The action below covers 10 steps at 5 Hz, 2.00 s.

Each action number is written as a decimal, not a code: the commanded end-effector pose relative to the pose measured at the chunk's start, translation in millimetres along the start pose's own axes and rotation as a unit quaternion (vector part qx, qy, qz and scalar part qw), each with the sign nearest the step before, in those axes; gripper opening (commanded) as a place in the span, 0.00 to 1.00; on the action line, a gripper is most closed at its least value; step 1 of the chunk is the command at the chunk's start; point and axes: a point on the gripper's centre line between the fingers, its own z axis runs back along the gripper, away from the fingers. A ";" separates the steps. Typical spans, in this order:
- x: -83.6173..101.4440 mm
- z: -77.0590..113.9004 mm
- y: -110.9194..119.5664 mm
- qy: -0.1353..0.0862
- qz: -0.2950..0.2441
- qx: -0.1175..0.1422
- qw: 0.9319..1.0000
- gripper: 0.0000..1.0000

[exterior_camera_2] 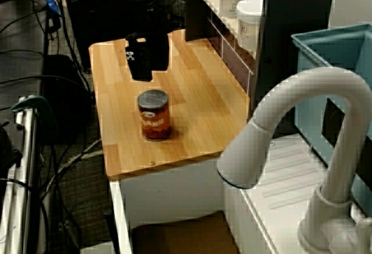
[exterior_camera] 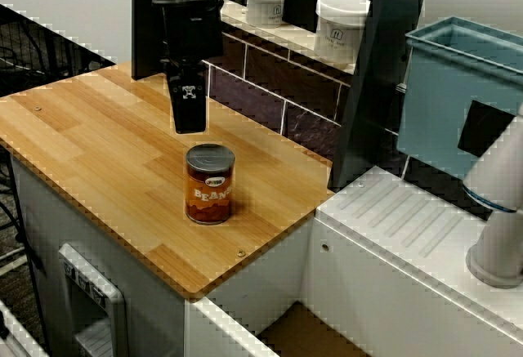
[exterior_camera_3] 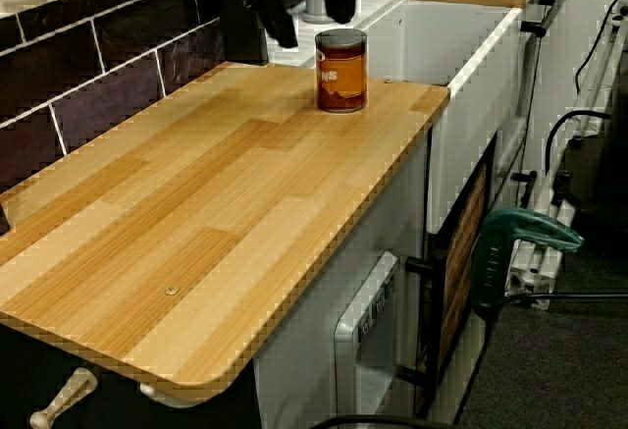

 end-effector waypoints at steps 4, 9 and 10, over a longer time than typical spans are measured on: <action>37.8 2.0 -62.8 -0.047 -0.077 0.038 0.995 1.00; 38.1 -36.6 -65.0 -0.099 -0.128 0.005 0.987 1.00; 36.1 -47.6 -55.6 -0.095 -0.119 0.003 0.988 1.00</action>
